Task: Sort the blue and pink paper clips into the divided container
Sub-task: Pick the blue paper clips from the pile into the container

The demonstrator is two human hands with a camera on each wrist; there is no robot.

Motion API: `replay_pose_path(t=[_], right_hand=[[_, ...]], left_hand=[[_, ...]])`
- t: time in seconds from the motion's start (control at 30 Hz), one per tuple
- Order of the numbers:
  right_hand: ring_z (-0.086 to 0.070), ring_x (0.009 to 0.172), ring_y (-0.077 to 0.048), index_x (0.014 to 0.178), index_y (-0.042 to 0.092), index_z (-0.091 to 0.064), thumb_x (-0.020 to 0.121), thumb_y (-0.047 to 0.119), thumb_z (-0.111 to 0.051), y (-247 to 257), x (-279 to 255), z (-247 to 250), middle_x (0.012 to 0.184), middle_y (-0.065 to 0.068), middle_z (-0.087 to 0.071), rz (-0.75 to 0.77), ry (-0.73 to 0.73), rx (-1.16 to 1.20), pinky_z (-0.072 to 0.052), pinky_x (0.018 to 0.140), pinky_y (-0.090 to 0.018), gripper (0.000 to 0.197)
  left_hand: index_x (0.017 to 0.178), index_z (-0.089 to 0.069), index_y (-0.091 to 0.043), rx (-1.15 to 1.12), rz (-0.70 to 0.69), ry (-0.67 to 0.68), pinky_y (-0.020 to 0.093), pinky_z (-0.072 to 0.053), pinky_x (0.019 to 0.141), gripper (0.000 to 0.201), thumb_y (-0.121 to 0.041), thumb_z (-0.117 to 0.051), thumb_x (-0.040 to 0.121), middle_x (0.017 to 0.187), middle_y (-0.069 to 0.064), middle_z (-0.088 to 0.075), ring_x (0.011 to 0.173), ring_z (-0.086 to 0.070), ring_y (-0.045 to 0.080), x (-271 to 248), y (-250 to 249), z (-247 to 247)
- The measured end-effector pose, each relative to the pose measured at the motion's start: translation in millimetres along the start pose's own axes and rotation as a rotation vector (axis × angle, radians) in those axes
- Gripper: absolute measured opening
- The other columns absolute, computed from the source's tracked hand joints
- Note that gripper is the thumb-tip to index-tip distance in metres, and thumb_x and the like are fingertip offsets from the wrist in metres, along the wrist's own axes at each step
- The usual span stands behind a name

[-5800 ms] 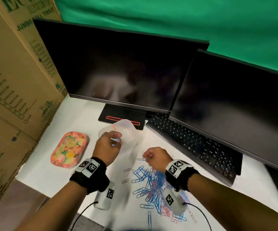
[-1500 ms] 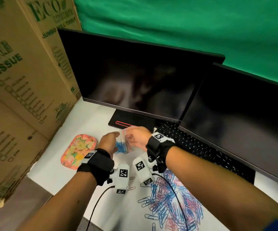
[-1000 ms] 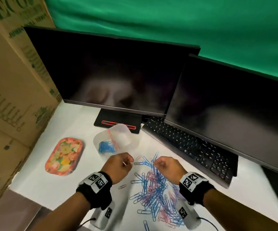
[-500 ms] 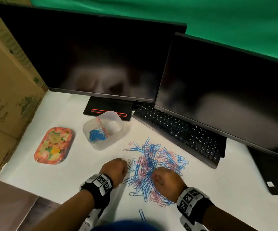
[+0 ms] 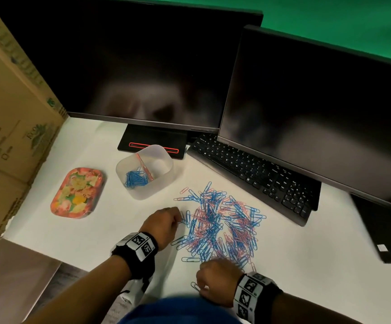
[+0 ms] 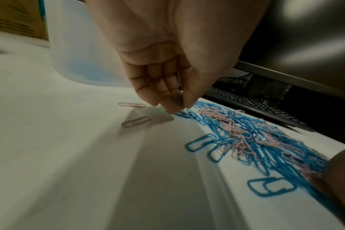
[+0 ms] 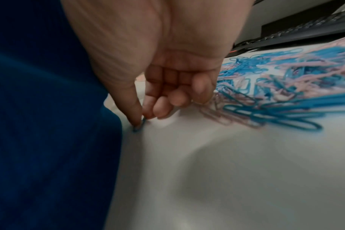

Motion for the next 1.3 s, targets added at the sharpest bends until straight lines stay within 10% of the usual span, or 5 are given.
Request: replay_pose_path(t=[0.27, 0.5, 0.87, 1.13, 1.3], right_hand=[[-0.061, 0.094, -0.037, 0.103, 0.009, -0.062, 0.084, 0.005, -0.054, -5, 10, -1, 0.104, -0.014, -0.061, -0.007, -0.071, 0.010, -0.052, 0.081, -0.042, 0.022], [-0.060, 0.098, -0.038, 0.110, 0.006, -0.059, 0.079, -0.003, -0.055, -2, 11, -2, 0.108, -0.015, -0.060, -0.019, -0.102, -0.002, -0.051, 0.084, -0.044, 0.033], [-0.055, 0.100, -0.037, 0.106, 0.002, -0.060, 0.081, -0.008, -0.049, 4, 0, 1, 0.105, -0.017, -0.056, 0.083, -0.184, -0.071, -0.047, 0.079, -0.042, 0.030], [-0.052, 0.103, -0.035, 0.112, 0.003, -0.056, 0.082, -0.007, -0.051, 4, 3, 1, 0.109, -0.017, -0.054, 0.088, -0.161, -0.080, -0.046, 0.078, -0.041, 0.031], [-0.057, 0.083, -0.029, 0.087, 0.006, -0.064, 0.083, 0.005, -0.054, 3, 2, 12, 0.089, -0.011, -0.061, 0.116, -0.282, -0.009, -0.049, 0.073, -0.034, 0.011]], left_hand=[[0.111, -0.069, -0.020, -0.101, -0.009, -0.028, 0.021, -0.040, 0.080, 0.032, -0.007, -0.053, 0.087, 0.097, 0.006, -0.067, 0.092, -0.061, 0.023, 2, 2, -1], [0.091, -0.059, -0.021, -0.207, 0.063, 0.015, 0.024, -0.047, 0.075, 0.027, 0.001, -0.048, 0.080, 0.084, -0.001, -0.068, 0.084, -0.064, 0.024, 0, 2, 1], [0.122, -0.050, -0.029, -0.227, 0.010, 0.108, 0.025, -0.046, 0.078, 0.061, 0.007, -0.038, 0.075, 0.079, -0.008, -0.056, 0.075, -0.056, 0.017, -9, -7, -4], [0.112, -0.055, -0.023, -0.226, -0.002, 0.099, 0.020, -0.041, 0.070, 0.053, 0.009, -0.036, 0.075, 0.087, -0.002, -0.057, 0.073, -0.053, 0.016, -9, -12, -5], [0.087, -0.057, -0.021, -0.235, -0.026, 0.074, 0.013, -0.037, 0.066, 0.037, 0.009, -0.039, 0.075, 0.085, 0.001, -0.062, 0.077, -0.052, 0.016, -11, -10, -7]])
Point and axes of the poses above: each hand's wrist, its own x-axis towards the middle knuckle, its own z-axis out of the back of the hand, y = z × x, the point moved 4 cm from there along x, towards the middle knuckle
